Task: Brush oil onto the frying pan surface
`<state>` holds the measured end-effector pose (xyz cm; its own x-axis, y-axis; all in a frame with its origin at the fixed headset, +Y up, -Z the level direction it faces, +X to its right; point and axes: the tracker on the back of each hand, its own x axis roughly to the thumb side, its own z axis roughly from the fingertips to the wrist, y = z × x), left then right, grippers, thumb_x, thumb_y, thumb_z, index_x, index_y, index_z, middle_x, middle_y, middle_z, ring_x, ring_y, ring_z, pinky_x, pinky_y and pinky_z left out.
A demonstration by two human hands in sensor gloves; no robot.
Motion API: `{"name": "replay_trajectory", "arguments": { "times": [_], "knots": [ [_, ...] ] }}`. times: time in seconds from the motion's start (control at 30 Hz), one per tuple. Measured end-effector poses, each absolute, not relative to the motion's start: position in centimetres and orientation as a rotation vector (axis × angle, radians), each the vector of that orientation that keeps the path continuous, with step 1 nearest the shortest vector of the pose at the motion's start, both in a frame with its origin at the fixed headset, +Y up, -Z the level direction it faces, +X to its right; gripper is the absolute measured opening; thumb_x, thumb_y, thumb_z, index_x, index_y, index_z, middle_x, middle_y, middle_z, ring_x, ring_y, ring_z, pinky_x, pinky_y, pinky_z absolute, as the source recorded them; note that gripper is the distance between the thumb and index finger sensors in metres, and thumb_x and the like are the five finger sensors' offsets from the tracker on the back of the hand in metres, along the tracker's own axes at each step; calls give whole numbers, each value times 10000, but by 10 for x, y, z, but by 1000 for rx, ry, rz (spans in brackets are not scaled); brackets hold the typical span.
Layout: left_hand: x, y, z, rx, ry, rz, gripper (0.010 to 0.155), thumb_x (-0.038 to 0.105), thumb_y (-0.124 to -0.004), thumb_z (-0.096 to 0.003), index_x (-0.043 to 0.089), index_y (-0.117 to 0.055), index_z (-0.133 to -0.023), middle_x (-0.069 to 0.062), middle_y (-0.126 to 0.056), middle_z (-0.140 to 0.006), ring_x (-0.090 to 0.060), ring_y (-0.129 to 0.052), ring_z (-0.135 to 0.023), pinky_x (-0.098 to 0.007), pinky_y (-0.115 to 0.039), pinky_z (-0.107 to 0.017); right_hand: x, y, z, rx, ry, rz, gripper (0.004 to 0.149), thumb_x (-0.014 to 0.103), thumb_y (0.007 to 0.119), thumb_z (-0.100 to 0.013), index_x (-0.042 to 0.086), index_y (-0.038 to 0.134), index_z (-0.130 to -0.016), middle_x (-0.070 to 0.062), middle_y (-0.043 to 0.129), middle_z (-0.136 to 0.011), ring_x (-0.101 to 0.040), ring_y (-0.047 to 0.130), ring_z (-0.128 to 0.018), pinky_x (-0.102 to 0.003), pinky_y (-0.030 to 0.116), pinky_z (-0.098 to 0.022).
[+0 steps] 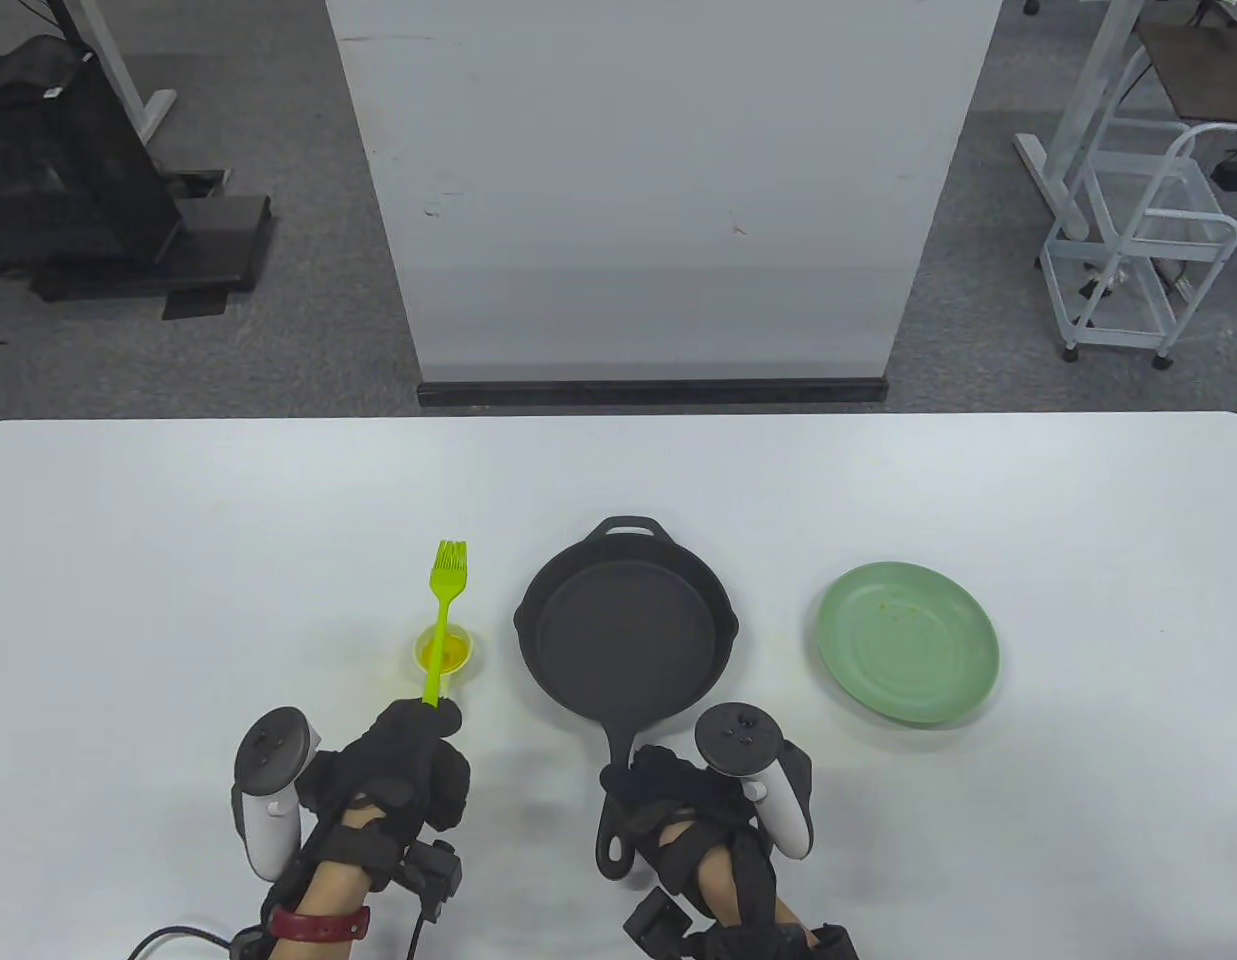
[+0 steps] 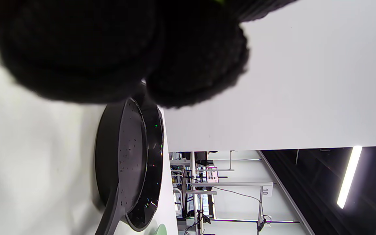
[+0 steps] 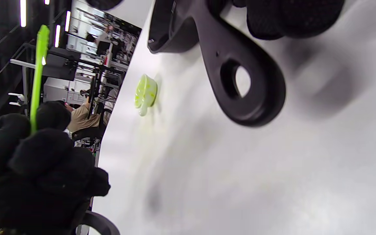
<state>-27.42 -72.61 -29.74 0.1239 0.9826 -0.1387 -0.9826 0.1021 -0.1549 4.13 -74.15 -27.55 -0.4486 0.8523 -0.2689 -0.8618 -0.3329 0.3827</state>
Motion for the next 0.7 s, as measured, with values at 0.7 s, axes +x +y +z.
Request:
{"name": "replay_trajectory", "arguments": {
  "times": [0.7],
  "knots": [
    [-156,-705,-284,-498,-312,1587,503,414,-562,-486,83,-599,-864,39,-998,-449,-267,-1013,-241,-455,-866,-248,31,-706,-277,195,359,1510,707,507,599,-492,20,482,-992,-306,480,-983,-436,744,-778,-484,745,-481]
  ]
}}
